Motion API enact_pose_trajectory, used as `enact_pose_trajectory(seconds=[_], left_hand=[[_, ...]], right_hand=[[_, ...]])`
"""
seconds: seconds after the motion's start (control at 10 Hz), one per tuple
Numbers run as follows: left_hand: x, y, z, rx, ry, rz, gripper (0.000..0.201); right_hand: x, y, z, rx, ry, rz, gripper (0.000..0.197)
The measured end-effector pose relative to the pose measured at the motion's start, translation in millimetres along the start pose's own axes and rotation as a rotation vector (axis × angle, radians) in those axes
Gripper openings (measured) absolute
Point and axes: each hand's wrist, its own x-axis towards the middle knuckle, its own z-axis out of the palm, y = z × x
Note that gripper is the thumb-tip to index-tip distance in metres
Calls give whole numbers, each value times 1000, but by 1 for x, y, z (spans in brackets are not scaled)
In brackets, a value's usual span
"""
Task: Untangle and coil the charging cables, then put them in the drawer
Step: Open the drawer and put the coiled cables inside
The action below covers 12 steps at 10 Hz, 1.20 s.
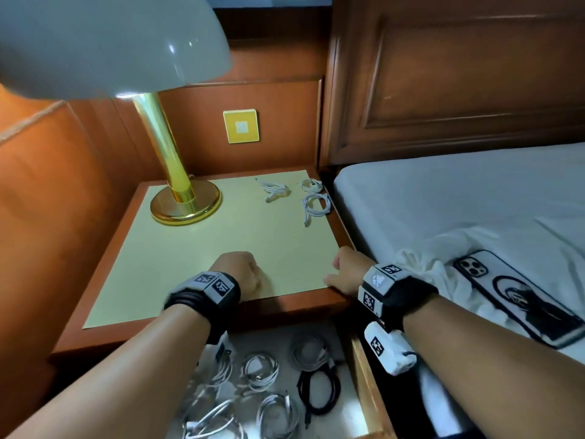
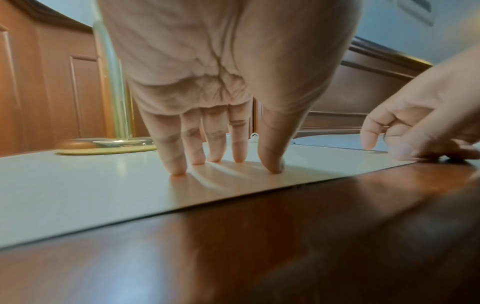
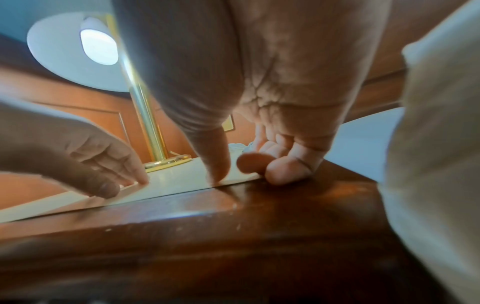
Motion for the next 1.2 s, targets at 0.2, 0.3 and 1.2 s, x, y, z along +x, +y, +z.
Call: enact_pose_trajectory(seconds=[0.2, 0.3, 1.2], left_hand=[[36, 19, -11, -56, -47, -75, 63], [65, 28, -15, -120, -55, -112, 88], [56, -1, -35, 321, -125, 86, 33]], right_hand=[[37, -12, -11, -44, 12, 51, 101], [63, -16, -16, 0, 40, 37, 108], [66, -28, -10, -91, -30, -26, 23]])
